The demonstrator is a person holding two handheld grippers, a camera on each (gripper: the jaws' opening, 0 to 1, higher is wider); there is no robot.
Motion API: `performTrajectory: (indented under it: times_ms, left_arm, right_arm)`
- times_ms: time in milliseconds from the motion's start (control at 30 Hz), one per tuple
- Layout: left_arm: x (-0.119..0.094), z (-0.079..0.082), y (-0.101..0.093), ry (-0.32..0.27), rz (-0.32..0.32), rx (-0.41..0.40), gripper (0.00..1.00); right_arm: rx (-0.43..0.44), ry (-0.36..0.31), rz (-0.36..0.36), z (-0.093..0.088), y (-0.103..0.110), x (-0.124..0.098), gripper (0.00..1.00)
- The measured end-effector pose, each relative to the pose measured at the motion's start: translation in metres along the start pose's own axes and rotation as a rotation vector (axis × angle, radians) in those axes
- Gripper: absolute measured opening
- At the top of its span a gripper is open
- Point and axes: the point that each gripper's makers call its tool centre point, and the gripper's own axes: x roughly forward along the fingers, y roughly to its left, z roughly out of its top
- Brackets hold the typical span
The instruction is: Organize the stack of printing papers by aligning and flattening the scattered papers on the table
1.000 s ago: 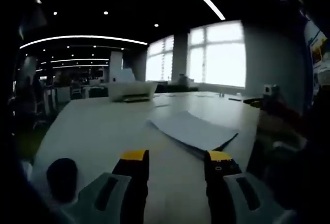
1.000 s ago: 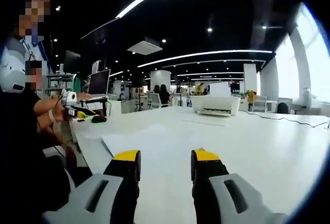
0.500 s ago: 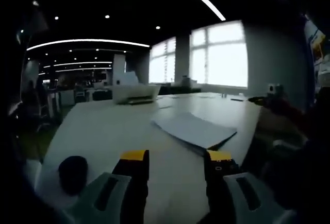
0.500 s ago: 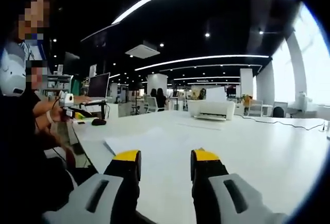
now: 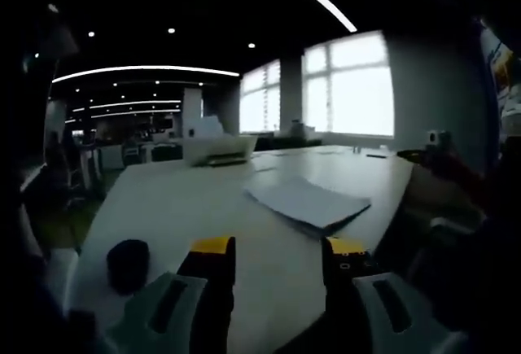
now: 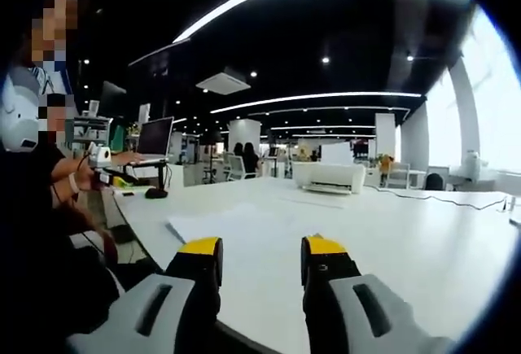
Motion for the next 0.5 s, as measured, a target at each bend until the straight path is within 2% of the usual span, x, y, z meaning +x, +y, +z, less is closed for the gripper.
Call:
performTrajectory:
  times_ms: [300, 500]
  left_arm:
    - [-0.016, -0.001, -0.009, -0.002, 0.014, 0.0, 0.46]
    - [-0.028, -0.003, -0.014, -0.006, 0.027, 0.004, 0.46]
  right_arm:
    - [-0.013, -0.009, -0.032, 0.005, -0.003, -0.021, 0.34]
    - [-0.005, -0.011, -0.046, 0.001, -0.003, -0.029, 0.34]
